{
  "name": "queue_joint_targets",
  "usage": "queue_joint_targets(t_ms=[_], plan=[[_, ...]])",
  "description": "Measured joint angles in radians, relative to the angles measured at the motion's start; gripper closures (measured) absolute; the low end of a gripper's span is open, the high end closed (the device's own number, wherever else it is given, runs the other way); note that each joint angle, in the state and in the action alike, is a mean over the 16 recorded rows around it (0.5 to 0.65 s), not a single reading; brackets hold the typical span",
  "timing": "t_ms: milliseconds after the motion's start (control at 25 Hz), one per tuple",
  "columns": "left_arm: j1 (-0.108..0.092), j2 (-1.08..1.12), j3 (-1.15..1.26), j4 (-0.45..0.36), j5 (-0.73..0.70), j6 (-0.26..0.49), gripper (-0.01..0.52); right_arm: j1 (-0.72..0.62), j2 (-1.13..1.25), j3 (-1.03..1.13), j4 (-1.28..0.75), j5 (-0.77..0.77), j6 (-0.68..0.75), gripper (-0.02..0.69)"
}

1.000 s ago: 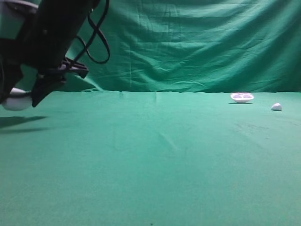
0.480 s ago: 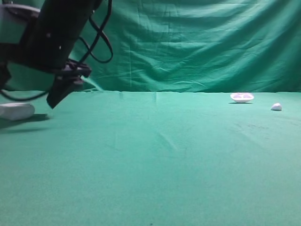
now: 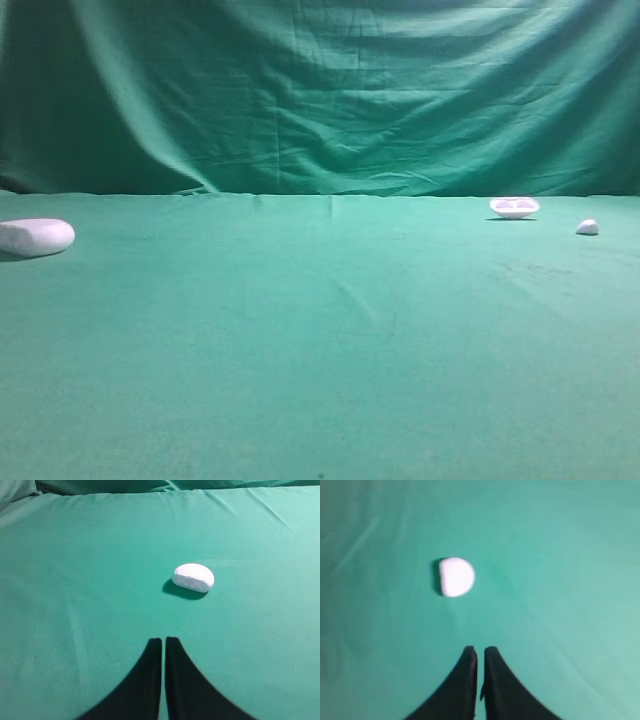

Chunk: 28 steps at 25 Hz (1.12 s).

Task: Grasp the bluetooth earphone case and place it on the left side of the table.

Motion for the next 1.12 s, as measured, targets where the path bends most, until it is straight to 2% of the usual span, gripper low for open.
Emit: queue_joint_targets(t_ms=[360, 720, 1120], plan=[[0.0, 0.0, 0.0, 0.0, 0.0, 0.0, 0.514, -0.073, -0.353, 0.381, -0.028, -0.018, 0.053, 0.665], [0.0, 0.0, 0.0, 0.0, 0.0, 0.0, 0.514, -0.084, -0.73, 0.874, -0.006, -0.185, 0.063, 0.665], [0.0, 0.0, 0.0, 0.0, 0.0, 0.0, 0.514, -0.086, -1.06, 1.193, 0.01, -0.313, 0.06, 0.665]])
